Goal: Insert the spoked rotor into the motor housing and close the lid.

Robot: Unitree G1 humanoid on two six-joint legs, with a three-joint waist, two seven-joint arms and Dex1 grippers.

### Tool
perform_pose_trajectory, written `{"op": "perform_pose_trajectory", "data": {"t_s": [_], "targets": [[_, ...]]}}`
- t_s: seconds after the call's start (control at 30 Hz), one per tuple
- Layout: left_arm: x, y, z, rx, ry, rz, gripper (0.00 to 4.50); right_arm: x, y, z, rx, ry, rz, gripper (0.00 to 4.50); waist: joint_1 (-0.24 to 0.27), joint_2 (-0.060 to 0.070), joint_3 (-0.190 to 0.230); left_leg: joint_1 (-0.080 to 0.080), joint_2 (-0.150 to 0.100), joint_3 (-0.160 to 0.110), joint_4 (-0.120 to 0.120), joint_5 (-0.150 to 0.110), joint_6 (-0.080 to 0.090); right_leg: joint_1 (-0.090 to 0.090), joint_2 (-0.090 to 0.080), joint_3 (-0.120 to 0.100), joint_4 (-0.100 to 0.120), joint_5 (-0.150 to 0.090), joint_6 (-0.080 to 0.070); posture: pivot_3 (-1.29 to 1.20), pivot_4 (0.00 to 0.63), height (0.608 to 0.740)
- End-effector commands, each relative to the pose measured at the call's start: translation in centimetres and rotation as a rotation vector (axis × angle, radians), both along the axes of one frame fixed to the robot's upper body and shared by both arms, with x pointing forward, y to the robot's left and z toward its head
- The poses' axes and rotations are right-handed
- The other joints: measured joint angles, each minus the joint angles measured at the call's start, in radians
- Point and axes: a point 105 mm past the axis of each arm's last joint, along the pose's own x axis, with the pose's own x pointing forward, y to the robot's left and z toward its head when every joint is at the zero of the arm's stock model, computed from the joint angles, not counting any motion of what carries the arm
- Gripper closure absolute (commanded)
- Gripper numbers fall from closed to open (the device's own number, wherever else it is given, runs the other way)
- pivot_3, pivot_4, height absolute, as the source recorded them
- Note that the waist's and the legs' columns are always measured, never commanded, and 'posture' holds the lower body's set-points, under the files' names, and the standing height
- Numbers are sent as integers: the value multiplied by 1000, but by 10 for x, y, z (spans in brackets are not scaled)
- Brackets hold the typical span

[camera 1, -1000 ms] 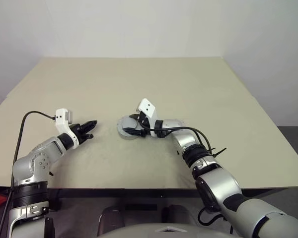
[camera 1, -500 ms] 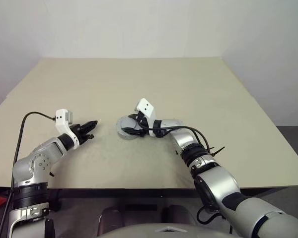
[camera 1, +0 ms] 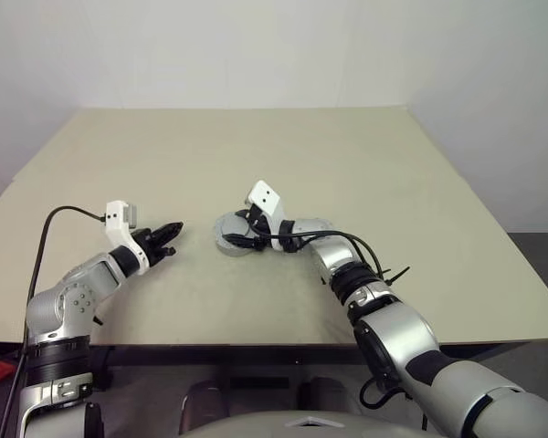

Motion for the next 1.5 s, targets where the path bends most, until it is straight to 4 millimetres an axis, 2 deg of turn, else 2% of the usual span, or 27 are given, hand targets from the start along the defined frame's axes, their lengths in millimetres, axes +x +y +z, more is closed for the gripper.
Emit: {"op": "perform_pose_trajectory", "data": {"t_s": [0.03, 0.27, 0.63, 1.07, 1.5], "targets": [[3, -6, 15, -8, -49, -19, 4500, -8, -19, -45, -167, 112, -34, 1501, 0, 1, -1, 0, 0, 0, 0, 0, 0, 0, 0, 0, 0, 0, 0, 0, 0, 740], [2, -15, 14, -30, -33, -41, 4500, -9, -28, -56, -244, 144, -46, 1501, 2, 5, -6, 2, -1, 0, 0, 0, 0, 2, 0, 0, 0, -3, 6, 0, 0, 740], [0, -46, 16, -126, 26, -133, 4500, -7, -34, -61, -287, 170, -70, 1501, 3, 5, -8, 3, -1, 0, -1, 0, 0, 4, 0, 1, -3, -4, 6, 0, 0, 740], [-4, -41, 13, -131, 59, -132, 4500, -6, -44, -61, -303, 176, -68, 1501, 4, 7, -9, 2, -2, 0, -7, 0, 0, 4, 0, 0, -11, -4, 7, 0, 0, 740], [-5, -40, 13, -119, 60, -127, 4500, -16, -53, -66, -318, 189, 16, 1501, 10, 7, -12, -1, -3, 0, -10, 0, 0, 7, -2, 0, -17, -4, 7, 0, 0, 740]]}}
